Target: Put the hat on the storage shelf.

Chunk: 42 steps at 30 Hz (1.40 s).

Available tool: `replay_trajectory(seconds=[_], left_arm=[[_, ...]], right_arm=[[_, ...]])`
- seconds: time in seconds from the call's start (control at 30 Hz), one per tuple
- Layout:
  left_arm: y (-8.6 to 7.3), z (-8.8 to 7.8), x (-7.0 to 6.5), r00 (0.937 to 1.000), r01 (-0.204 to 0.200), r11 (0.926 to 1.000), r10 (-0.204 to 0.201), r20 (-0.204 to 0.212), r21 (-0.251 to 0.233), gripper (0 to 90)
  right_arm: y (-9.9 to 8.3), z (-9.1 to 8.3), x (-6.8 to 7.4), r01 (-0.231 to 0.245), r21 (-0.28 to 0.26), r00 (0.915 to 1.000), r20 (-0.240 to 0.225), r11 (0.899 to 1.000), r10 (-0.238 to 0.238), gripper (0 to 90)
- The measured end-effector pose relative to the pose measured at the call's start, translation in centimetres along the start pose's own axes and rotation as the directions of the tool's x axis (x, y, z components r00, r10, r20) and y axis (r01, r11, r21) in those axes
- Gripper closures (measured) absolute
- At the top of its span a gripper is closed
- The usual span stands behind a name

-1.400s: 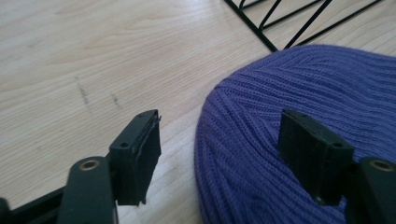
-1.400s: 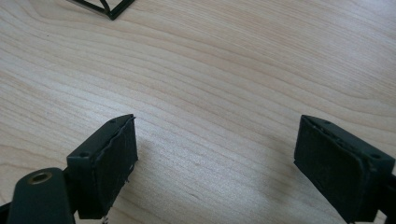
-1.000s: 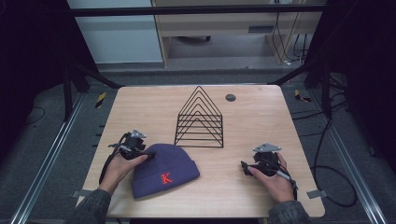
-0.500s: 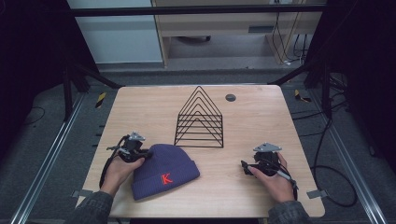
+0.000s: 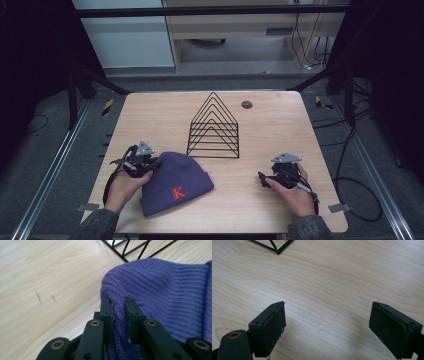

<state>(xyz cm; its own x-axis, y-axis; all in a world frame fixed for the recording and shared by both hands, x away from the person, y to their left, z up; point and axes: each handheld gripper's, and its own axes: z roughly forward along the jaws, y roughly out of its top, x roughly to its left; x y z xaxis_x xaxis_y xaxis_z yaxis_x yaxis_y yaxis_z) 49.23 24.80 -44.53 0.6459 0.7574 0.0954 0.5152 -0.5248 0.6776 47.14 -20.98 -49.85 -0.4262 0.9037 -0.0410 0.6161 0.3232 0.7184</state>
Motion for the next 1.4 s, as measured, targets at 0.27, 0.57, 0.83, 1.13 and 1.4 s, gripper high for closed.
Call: replay_trajectory(seconds=[0.27, 0.57, 0.83, 1.13, 1.4], left_arm=[[0.8, -1.3, -0.7, 0.9993, -0.036, 0.9983, 0.037, 0.007, -0.046, 79.2], [2.5, -3.3, -2.3, 0.9913, -0.131, 0.9886, 0.132, 0.001, -0.074, 79.5], [4.6, -6.4, -3.5, 0.974, -0.224, 0.9653, 0.227, 0.001, -0.134, 79.7], [6.8, -9.9, -4.5, 0.9529, -0.303, 0.9331, 0.3, -0.045, -0.194, 79.9], [8.1, -11.7, -3.5, 0.9487, -0.316, 0.9248, 0.307, -0.075, -0.211, 79.9]], right_arm=[[0.0, -0.1, 0.0, -0.003, -0.005, 1.0, -0.002, 1.0, 0.003, 13.9], [0.1, -0.2, 0.0, 0.002, -0.012, 1.0, 0.003, 1.0, -0.002, 13.9], [0.4, -0.8, 0.7, 0.015, -0.055, 0.9991, -0.038, 0.998, -0.017, 15.1], [2.2, -2.8, 2.0, 0.004, -0.159, 0.9952, -0.096, 0.987, -0.02, 19.7], [3.8, -3.5, 4.9, 0.066, -0.186, 0.9814, -0.166, 0.98, -0.097, 24.2]])
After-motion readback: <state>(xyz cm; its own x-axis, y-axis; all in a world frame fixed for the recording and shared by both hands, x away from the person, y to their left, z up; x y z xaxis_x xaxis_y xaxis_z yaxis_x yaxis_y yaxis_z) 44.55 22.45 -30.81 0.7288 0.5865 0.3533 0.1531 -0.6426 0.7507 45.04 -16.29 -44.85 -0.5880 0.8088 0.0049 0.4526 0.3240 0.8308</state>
